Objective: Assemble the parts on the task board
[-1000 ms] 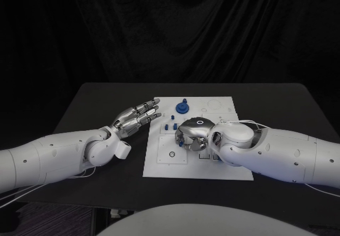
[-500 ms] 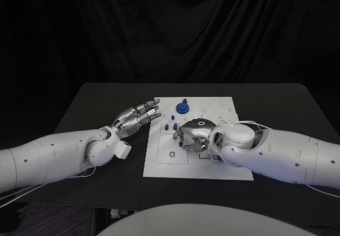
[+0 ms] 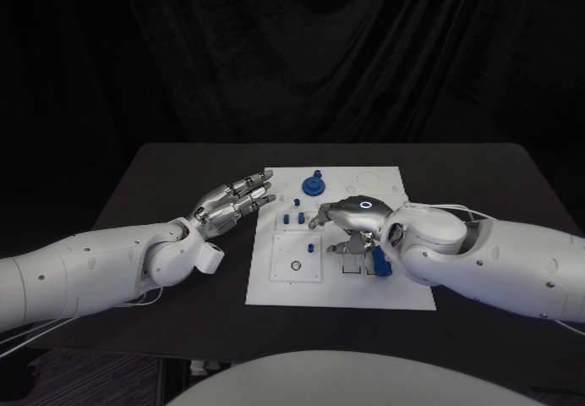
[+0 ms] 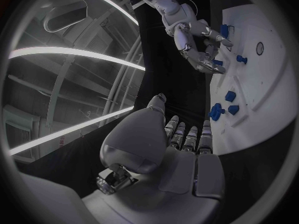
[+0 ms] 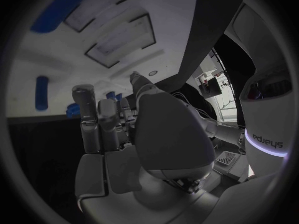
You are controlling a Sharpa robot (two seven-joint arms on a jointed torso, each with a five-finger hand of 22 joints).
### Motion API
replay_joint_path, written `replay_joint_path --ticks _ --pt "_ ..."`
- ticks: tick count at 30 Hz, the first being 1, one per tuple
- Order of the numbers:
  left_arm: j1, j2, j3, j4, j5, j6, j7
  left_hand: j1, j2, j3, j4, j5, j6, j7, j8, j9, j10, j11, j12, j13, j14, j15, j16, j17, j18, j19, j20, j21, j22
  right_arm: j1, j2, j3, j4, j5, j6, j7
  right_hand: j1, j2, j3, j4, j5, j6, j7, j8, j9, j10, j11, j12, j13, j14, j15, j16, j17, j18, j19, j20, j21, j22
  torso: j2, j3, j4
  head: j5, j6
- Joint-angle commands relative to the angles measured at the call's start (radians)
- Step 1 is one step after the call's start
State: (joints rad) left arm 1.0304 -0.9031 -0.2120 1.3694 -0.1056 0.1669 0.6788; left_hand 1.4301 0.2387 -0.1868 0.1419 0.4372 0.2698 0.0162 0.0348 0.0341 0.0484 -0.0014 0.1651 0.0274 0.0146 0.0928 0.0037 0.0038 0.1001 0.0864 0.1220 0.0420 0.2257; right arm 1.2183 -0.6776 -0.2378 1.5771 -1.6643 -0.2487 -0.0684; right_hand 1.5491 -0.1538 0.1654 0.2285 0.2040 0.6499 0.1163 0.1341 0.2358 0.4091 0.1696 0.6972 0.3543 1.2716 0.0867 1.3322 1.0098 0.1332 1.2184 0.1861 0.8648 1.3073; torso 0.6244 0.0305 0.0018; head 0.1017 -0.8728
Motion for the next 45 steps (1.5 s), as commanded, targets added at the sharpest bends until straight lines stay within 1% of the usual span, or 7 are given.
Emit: replay_joint_path --ticks 1,6,11,18,22,27,45 --pt "-0.002 -0.002 0.001 0.006 0.007 0.003 0.077 0.002 0.011 0.002 -0.002 0.004 -0.003 0.003 -0.001 0.000 -0.005 0.002 -0.005 -0.001 -0.006 -0.001 0.000 -0.001 0.005 -0.005 0.004 0.000 -0.001 0.038 -0.031 0.002 0.029 -0.008 -0.044 -0.032 0.006 0.005 -0.002 0.015 0.015 0.018 0.003 0.008 -0.002 0.022 -0.003 0.012 -0.006 0.019 -0.003 0.011 0.016 0.001 0.019 -0.001 0.026 0.085 0.002 -0.0010 0.0032 0.003 0.000" --pt "-0.002 -0.007 0.001 0.011 0.007 -0.003 0.077 0.002 0.011 0.003 -0.002 0.004 0.000 0.003 -0.001 0.000 -0.004 0.002 -0.003 0.000 -0.005 -0.001 0.000 0.000 0.005 -0.005 0.004 0.000 0.000 0.100 -0.113 -0.004 0.061 -0.008 0.014 -0.074 -0.017 0.028 -0.003 0.032 0.034 0.080 0.007 0.021 -0.009 0.068 -0.011 0.002 -0.046 0.062 -0.011 0.037 0.054 -0.012 0.072 -0.008 0.104 0.104 0.001 -0.0040 0.0025 0.001 0.000" --pt "-0.002 -0.007 0.001 0.011 0.007 -0.003 0.078 0.001 0.010 0.003 -0.003 0.004 0.001 0.004 -0.001 0.001 -0.004 0.002 -0.002 0.000 -0.005 -0.001 0.000 0.000 0.005 -0.005 0.004 0.000 0.000 0.113 -0.148 -0.007 0.038 -0.008 0.036 -0.093 -0.022 0.027 -0.005 0.030 0.038 0.084 0.007 0.010 -0.020 0.091 -0.013 -0.012 -0.071 0.073 -0.013 0.040 0.058 -0.016 0.087 -0.011 0.123 0.108 0.005 0.0006 -0.0002 0.002 0.000" --pt "-0.002 -0.007 0.001 0.009 0.007 -0.002 0.078 0.001 0.010 0.003 -0.003 0.004 0.001 0.004 -0.001 0.001 -0.004 0.002 -0.002 0.000 -0.005 -0.001 0.000 0.000 0.005 -0.005 0.004 0.000 0.000 0.095 -0.158 -0.009 -0.011 0.003 0.054 -0.100 -0.029 0.021 -0.010 0.041 0.013 0.095 0.003 -0.012 -0.052 0.137 -0.009 -0.073 -0.145 0.088 -0.010 0.042 0.060 -0.020 0.104 -0.009 0.142 0.112 0.002 0.0018 0.0046 0.000 0.000" --pt "-0.002 -0.006 0.001 0.007 0.007 0.000 0.077 0.001 0.010 0.004 -0.003 0.005 0.000 0.004 -0.001 0.001 -0.004 0.002 -0.002 0.000 -0.005 -0.001 0.000 0.000 0.005 -0.005 0.004 0.000 -0.001 0.082 -0.148 -0.009 -0.035 0.014 0.062 -0.097 -0.035 0.024 -0.014 0.040 -0.012 0.053 -0.001 -0.040 -0.086 0.227 -0.022 -0.101 -0.185 0.109 -0.021 0.048 0.074 -0.025 0.128 -0.018 0.175 0.121 0.002 0.0025 0.0018 0.002 0.000" --pt "-0.003 -0.004 0.001 0.006 0.007 0.000 0.077 0.000 0.011 0.004 -0.003 0.005 0.000 0.005 -0.001 0.001 -0.004 0.002 -0.003 0.000 -0.005 -0.001 0.000 0.000 0.005 -0.005 0.004 0.000 -0.001 0.064 -0.137 -0.009 -0.056 0.019 0.068 -0.092 -0.032 0.023 -0.014 0.036 -0.020 0.065 0.004 -0.040 -0.090 0.240 -0.023 -0.111 -0.196 0.109 -0.023 0.046 0.071 -0.026 0.129 -0.020 0.174 0.120 0.000 -0.0004 0.0019 -0.001 0.000" --pt "-0.006 0.002 0.001 0.000 0.007 0.007 0.073 0.000 0.016 0.010 -0.004 0.006 -0.002 0.007 -0.001 0.000 -0.004 0.003 -0.002 0.000 -0.005 -0.001 0.000 0.000 0.006 -0.005 0.005 0.000 -0.002 0.027 -0.084 -0.009 -0.114 0.021 0.001 -0.028 -0.010 0.039 0.010 0.020 0.023 0.160 0.043 -0.019 -0.100 0.405 -0.054 -0.147 -0.235 0.134 -0.050 0.053 0.095 -0.034 0.157 -0.045 0.217 0.133 0.001 -0.0008 0.0035 -0.007 0.000"
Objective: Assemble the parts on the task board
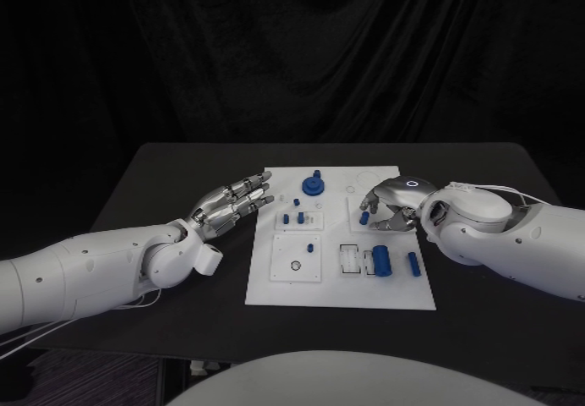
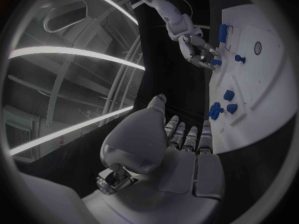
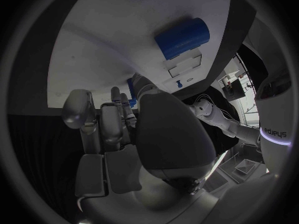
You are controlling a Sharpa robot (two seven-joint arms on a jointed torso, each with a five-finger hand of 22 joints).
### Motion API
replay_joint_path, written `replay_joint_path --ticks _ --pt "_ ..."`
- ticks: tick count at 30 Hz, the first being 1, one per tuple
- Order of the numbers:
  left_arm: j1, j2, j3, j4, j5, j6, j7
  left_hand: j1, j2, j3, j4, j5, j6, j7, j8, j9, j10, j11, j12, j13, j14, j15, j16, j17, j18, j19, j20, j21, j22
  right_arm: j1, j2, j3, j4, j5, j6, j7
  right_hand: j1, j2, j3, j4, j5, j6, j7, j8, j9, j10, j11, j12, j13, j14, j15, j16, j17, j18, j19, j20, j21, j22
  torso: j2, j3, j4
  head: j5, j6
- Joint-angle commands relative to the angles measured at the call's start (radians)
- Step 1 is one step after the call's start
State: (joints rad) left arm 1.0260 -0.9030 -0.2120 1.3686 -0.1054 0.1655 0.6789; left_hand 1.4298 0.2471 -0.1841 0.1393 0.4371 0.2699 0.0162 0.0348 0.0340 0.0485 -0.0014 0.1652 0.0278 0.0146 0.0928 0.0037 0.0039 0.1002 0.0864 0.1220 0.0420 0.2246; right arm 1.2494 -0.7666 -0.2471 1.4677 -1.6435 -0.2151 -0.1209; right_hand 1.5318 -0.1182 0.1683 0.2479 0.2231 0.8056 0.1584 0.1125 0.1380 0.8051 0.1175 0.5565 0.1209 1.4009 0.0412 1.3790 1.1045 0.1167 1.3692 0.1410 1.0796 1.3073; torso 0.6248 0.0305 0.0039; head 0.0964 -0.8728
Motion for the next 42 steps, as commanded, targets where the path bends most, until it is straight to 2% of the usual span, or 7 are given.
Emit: replay_joint_path --ticks 1,9,23,25,30,34,42 --pt "-0.002 0.002 0.001 0.001 0.007 0.008 0.072 0.001 0.008 0.009 -0.002 0.006 -0.003 0.007 -0.001 0.000 -0.004 0.003 -0.003 0.000 -0.005 -0.001 0.000 0.000 0.006 -0.005 0.005 0.000 -0.002 -0.005 0.007 0.001 -0.006 0.000 -0.034 0.025 0.008 0.003 0.008 0.000 0.005 0.004 0.003 0.002 -0.002 0.013 -0.002 -0.007 -0.002 0.005 -0.005 0.006 0.001 -0.018 0.007 0.000 0.003 0.133 0.001 -0.0009 0.0017 -0.001 0.000" --pt "-0.003 0.007 0.001 -0.002 0.007 0.010 0.069 0.001 0.014 0.016 -0.003 0.007 -0.003 0.008 -0.001 0.000 -0.004 0.004 -0.002 0.000 -0.005 0.000 0.000 0.000 0.006 -0.005 0.006 0.000 -0.002 -0.009 0.022 0.001 -0.015 0.000 -0.044 0.036 0.006 0.005 0.023 0.008 0.001 0.037 0.015 0.013 0.002 0.058 -0.009 -0.022 -0.008 0.012 -0.011 0.008 0.009 -0.020 0.013 -0.007 0.014 0.136 0.000 -0.0011 0.0003 0.000 0.000" --pt "-0.011 0.007 0.001 -0.003 0.007 0.013 0.067 0.002 0.017 0.022 -0.006 0.007 -0.002 0.009 0.000 0.001 -0.004 0.005 0.000 0.000 -0.005 0.000 0.000 0.000 0.006 -0.005 0.007 0.000 -0.002 -0.010 0.027 0.001 -0.017 0.000 -0.071 0.042 0.077 0.032 0.096 -0.041 0.025 0.186 -0.015 0.075 0.058 0.181 -0.041 -0.028 0.005 0.030 -0.039 0.013 0.030 -0.027 0.033 -0.032 0.054 0.147 0.000 -0.0005 -0.0009 0.007 0.000" --pt "-0.012 0.006 0.001 -0.002 0.007 0.012 0.067 0.002 0.018 0.024 -0.007 0.007 -0.001 0.009 0.000 0.001 -0.004 0.006 0.000 0.000 -0.005 0.000 0.000 0.000 0.006 -0.005 0.007 0.000 -0.002 -0.010 0.024 0.001 -0.013 0.000 -0.082 0.042 0.094 0.040 0.124 -0.064 -0.037 0.218 -0.024 0.091 0.079 0.203 -0.051 -0.030 0.012 0.033 -0.049 0.011 0.032 -0.028 0.036 -0.042 0.061 0.148 0.000 -0.0006 -0.0010 0.007 0.000" --pt "-0.014 0.004 0.001 -0.001 0.007 0.012 0.066 0.003 0.018 0.027 -0.009 0.007 0.002 0.010 0.000 0.001 -0.004 0.007 0.001 0.000 -0.005 0.000 0.000 0.000 0.007 -0.005 0.007 0.000 -0.003 -0.007 0.009 0.002 0.012 0.007 -0.106 0.039 0.087 0.033 0.149 -0.085 -0.046 0.257 -0.035 0.112 0.113 0.233 -0.062 -0.033 0.024 0.036 -0.058 0.007 0.031 -0.029 0.039 -0.051 0.067 0.149 -0.001 -0.0010 -0.0027 0.012 0.000" --pt "-0.015 0.004 0.001 0.000 0.007 0.013 0.064 0.003 0.018 0.027 -0.009 0.007 0.002 0.010 0.000 0.001 -0.004 0.007 0.001 0.000 -0.005 0.000 0.000 0.000 0.007 -0.005 0.007 0.000 -0.003 0.008 -0.006 0.002 0.041 0.023 -0.111 0.029 0.078 0.029 0.154 -0.088 -0.049 0.268 -0.038 0.119 0.127 0.239 -0.065 -0.037 0.027 0.037 -0.061 0.006 0.031 -0.030 0.039 -0.054 0.068 0.149 0.000 -0.0011 -0.0002 0.011 0.000" --pt "-0.016 0.003 0.001 0.003 0.007 0.010 0.059 0.004 0.019 0.029 -0.010 0.007 0.004 0.011 0.001 0.002 -0.003 0.008 0.002 0.000 -0.005 0.000 0.000 0.000 0.007 -0.005 0.007 0.000 -0.002 0.083 -0.043 0.003 0.125 0.048 -0.097 -0.004 0.065 0.024 0.155 -0.087 -0.054 0.272 -0.040 0.122 0.138 0.243 -0.067 -0.043 0.029 0.038 -0.062 0.004 0.030 -0.029 0.038 -0.055 0.064 0.148 0.000 -0.0020 0.0011 0.017 0.000"
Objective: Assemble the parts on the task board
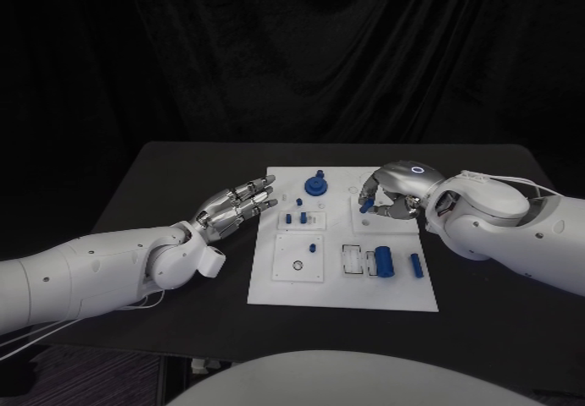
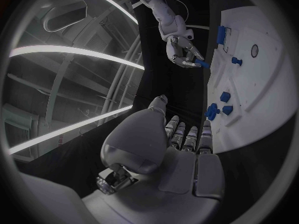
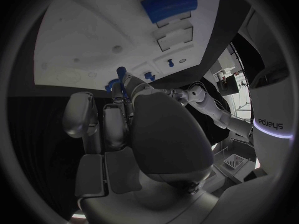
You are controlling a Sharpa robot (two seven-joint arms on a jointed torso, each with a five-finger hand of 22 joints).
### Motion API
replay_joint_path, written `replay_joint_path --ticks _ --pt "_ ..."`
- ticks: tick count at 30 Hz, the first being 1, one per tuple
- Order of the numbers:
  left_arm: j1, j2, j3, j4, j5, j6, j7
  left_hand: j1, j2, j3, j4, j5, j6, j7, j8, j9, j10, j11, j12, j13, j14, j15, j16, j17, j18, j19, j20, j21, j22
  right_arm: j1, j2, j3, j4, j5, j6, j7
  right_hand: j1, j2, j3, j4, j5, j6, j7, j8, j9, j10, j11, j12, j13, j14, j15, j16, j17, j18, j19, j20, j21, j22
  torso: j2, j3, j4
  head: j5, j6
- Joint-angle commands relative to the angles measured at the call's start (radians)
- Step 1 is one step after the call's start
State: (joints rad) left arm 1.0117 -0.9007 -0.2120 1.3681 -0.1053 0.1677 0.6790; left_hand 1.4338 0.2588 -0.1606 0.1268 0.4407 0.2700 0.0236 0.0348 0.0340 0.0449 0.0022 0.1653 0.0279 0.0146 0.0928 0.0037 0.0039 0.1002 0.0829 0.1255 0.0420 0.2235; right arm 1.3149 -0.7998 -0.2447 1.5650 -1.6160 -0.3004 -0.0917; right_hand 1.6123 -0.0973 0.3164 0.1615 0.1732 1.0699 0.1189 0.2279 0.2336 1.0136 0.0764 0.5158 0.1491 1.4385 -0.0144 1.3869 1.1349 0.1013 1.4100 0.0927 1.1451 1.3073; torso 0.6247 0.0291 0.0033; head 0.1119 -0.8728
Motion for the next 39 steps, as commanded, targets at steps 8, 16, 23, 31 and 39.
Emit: replay_joint_path --ticks 8,16,23,31,39 --pt "-0.002 0.007 0.001 0.000 0.007 0.010 0.059 0.000 0.008 0.010 0.001 0.001 0.005 0.006 0.001 0.002 0.000 0.006 0.003 0.000 -0.005 0.000 0.000 0.000 0.007 -0.002 0.004 0.000 -0.002 0.044 -0.012 -0.001 0.138 0.054 0.066 -0.039 -0.034 -0.010 0.006 0.004 -0.010 0.005 -0.004 0.006 0.056 0.038 -0.027 -0.012 0.003 0.001 -0.007 -0.006 -0.001 -0.013 -0.003 -0.008 -0.003 0.147 0.003 0.0013 0.0027 0.004 0.000" --pt "-0.006 0.015 0.001 -0.007 0.007 0.017 0.059 -0.008 0.008 0.013 0.005 -0.007 0.002 0.007 0.001 0.001 0.000 0.008 0.002 0.000 -0.006 0.000 0.000 -0.001 0.008 -0.002 0.005 0.001 -0.003 -0.022 0.067 -0.001 0.161 -0.023 0.106 -0.011 -0.047 -0.023 0.013 0.001 0.024 0.011 -0.008 0.008 0.076 0.046 -0.029 -0.025 0.006 0.014 -0.010 0.006 0.028 -0.017 0.007 -0.011 0.017 0.153 0.001 0.0018 0.0027 0.019 0.000" --pt "-0.008 0.018 0.001 -0.009 0.007 0.021 0.058 -0.008 0.009 0.014 0.004 -0.007 0.001 0.007 0.000 0.001 -0.001 0.008 0.001 0.000 -0.006 0.000 0.000 -0.001 0.008 -0.002 0.005 0.001 -0.003 -0.074 0.150 -0.001 0.127 -0.117 0.101 0.011 -0.048 -0.025 0.016 -0.002 0.030 0.007 -0.007 0.004 0.079 0.043 -0.028 -0.031 0.006 0.017 -0.010 0.009 0.034 -0.018 0.009 -0.011 0.020 0.154 0.003 0.0018 0.0065 0.033 0.000" --pt "-0.010 0.023 0.001 -0.015 0.007 0.023 0.057 -0.008 0.009 0.016 0.004 -0.009 -0.001 0.007 0.000 0.001 -0.002 0.009 0.001 -0.001 -0.007 0.000 -0.001 -0.001 0.008 -0.002 0.005 0.001 -0.004 -0.091 0.199 -0.001 0.095 -0.145 0.102 0.020 -0.049 -0.027 0.019 -0.004 0.033 0.004 -0.006 0.001 0.082 0.041 -0.027 -0.036 0.006 0.018 -0.010 0.010 0.035 -0.018 0.010 -0.011 0.022 0.154 0.001 -0.0014 -0.0003 0.043 0.000" --pt "-0.012 0.026 0.001 -0.019 0.007 0.025 0.057 -0.008 0.010 0.018 0.003 -0.009 -0.003 0.007 0.000 0.001 -0.002 0.009 0.000 -0.001 -0.007 -0.001 -0.001 -0.001 0.008 -0.002 0.005 0.001 -0.003 -0.096 0.226 -0.001 0.069 -0.182 0.112 0.020 -0.048 -0.028 0.022 -0.007 0.037 0.002 -0.005 -0.001 0.084 0.041 -0.027 -0.038 0.007 0.019 -0.009 0.010 0.036 -0.019 0.011 -0.011 0.024 0.155 0.001 0.0013 0.0020 0.045 0.000"
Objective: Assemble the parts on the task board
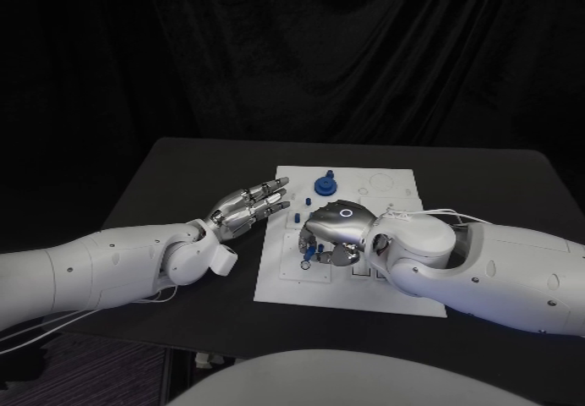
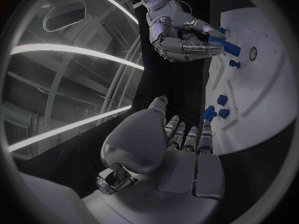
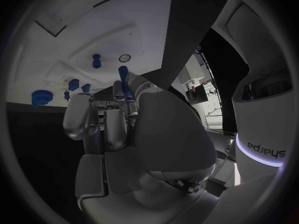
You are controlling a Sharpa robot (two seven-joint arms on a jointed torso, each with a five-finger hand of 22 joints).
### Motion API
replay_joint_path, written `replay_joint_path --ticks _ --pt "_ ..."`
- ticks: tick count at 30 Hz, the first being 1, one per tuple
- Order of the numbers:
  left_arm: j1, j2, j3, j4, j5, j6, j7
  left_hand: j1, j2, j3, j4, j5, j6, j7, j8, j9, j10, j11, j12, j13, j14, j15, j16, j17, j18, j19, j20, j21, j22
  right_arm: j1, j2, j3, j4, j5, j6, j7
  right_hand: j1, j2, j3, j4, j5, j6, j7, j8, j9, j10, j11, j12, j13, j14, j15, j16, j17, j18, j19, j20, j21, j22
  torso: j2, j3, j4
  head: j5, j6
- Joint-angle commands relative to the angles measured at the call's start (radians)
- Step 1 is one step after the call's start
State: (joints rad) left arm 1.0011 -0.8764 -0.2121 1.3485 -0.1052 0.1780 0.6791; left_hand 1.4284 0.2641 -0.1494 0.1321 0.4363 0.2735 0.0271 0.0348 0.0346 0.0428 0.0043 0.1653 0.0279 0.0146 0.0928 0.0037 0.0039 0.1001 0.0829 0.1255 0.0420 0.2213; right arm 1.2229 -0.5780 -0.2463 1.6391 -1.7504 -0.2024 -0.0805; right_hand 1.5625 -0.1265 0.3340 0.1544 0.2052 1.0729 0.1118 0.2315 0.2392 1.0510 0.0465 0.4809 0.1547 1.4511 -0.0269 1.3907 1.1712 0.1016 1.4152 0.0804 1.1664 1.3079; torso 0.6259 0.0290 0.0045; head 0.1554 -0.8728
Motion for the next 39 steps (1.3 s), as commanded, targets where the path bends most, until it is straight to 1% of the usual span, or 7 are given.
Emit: replay_joint_path --ticks 1,10,16,30,35,38,39 --pt "-0.001 0.002 0.001 0.000 0.007 0.015 0.056 -0.003 0.005 0.006 -0.002 -0.004 -0.006 0.003 0.000 0.000 0.000 0.007 0.000 -0.001 -0.007 -0.001 -0.001 -0.001 0.008 -0.002 0.005 0.001 -0.001 -0.005 0.008 0.001 -0.008 -0.049 0.015 0.009 0.002 0.001 0.004 0.000 0.005 -0.002 0.002 -0.004 0.079 0.003 0.003 -0.004 0.001 0.006 0.003 0.007 0.000 -0.019 0.006 0.002 0.003 0.154 0.000 0.0017 0.0007 0.002 0.000" --pt "-0.002 0.004 0.001 -0.001 0.007 0.017 0.055 -0.003 0.005 0.008 -0.002 -0.004 -0.007 0.003 -0.001 0.000 -0.001 0.007 0.000 -0.001 -0.007 -0.001 -0.001 -0.001 0.009 -0.002 0.005 0.001 -0.002 -0.024 0.024 0.001 -0.027 -0.055 0.027 0.013 0.003 0.001 0.006 -0.002 0.007 -0.002 0.003 -0.005 0.080 0.004 0.003 -0.005 0.002 0.007 0.004 0.007 0.001 -0.019 0.006 0.002 0.005 0.155 0.000 0.0012 -0.0004 0.006 0.000" --pt "-0.003 0.005 0.001 -0.002 0.007 0.017 0.055 -0.003 0.005 0.008 -0.002 -0.004 -0.007 0.003 -0.001 0.000 -0.001 0.007 0.000 -0.001 -0.007 -0.001 -0.001 -0.001 0.009 -0.002 0.005 0.001 -0.002 -0.036 0.026 0.001 -0.029 -0.055 0.027 0.016 0.003 0.001 0.007 -0.003 0.008 -0.002 0.003 -0.005 0.081 0.005 0.003 -0.005 0.002 0.007 0.004 0.007 0.000 -0.019 0.006 0.002 0.003 0.154 -0.001 0.0009 -0.0004 0.005 0.000" --pt "-0.003 0.005 0.001 -0.005 0.007 0.018 0.054 -0.003 0.005 0.011 -0.004 -0.003 -0.009 0.003 -0.001 0.000 -0.001 0.007 -0.001 -0.001 -0.007 -0.001 -0.001 -0.001 0.009 -0.002 0.005 0.001 -0.002 -0.047 0.029 0.001 -0.038 -0.055 0.038 0.014 0.003 -0.001 0.007 -0.004 0.008 -0.003 0.003 -0.006 0.082 0.005 0.004 -0.006 0.002 0.005 0.004 0.004 -0.004 -0.019 0.005 0.002 0.000 0.153 -0.001 0.0007 0.0000 0.004 0.000" --pt "-0.004 0.006 0.001 -0.005 0.007 0.018 0.054 -0.003 0.005 0.011 -0.004 -0.003 -0.009 0.003 -0.001 0.000 -0.001 0.007 -0.001 -0.001 -0.007 -0.001 -0.001 -0.001 0.009 -0.002 0.005 0.001 -0.002 -0.053 0.038 0.001 -0.051 -0.055 0.045 0.007 0.003 -0.002 0.010 -0.007 0.010 -0.009 0.005 -0.011 0.084 0.003 0.006 -0.011 0.003 0.002 0.006 0.001 -0.010 -0.017 0.001 0.003 -0.008 0.151 -0.001 0.0009 -0.0008 0.004 0.000" --pt "-0.004 0.006 0.001 -0.005 0.007 0.019 0.053 -0.003 0.005 0.011 -0.004 -0.003 -0.009 0.003 -0.001 0.000 -0.001 0.007 0.000 -0.001 -0.007 -0.001 -0.001 -0.001 0.009 -0.002 0.005 0.001 -0.002 -0.058 0.042 0.001 -0.060 -0.055 0.054 0.003 0.001 -0.004 0.016 -0.013 0.013 -0.022 0.011 -0.021 0.087 -0.010 0.013 -0.022 0.003 -0.004 0.011 -0.005 -0.020 -0.014 -0.007 0.006 -0.024 0.147 -0.001 0.0007 0.0006 0.003 0.000" --pt "-0.004 0.006 0.001 -0.006 0.007 0.019 0.053 -0.003 0.005 0.011 -0.004 -0.003 -0.009 0.003 -0.001 0.000 -0.001 0.007 0.000 -0.001 -0.007 -0.001 -0.001 -0.001 0.009 -0.002 0.005 0.001 -0.002 -0.060 0.044 0.000 -0.062 -0.055 0.056 0.003 -0.009 -0.011 0.020 -0.011 0.010 -0.085 0.026 -0.058 0.076 -0.053 0.029 -0.041 0.000 -0.014 0.024 -0.014 -0.036 -0.010 -0.022 0.013 -0.054 0.139 -0.001 0.0009 0.0010 0.003 0.000"
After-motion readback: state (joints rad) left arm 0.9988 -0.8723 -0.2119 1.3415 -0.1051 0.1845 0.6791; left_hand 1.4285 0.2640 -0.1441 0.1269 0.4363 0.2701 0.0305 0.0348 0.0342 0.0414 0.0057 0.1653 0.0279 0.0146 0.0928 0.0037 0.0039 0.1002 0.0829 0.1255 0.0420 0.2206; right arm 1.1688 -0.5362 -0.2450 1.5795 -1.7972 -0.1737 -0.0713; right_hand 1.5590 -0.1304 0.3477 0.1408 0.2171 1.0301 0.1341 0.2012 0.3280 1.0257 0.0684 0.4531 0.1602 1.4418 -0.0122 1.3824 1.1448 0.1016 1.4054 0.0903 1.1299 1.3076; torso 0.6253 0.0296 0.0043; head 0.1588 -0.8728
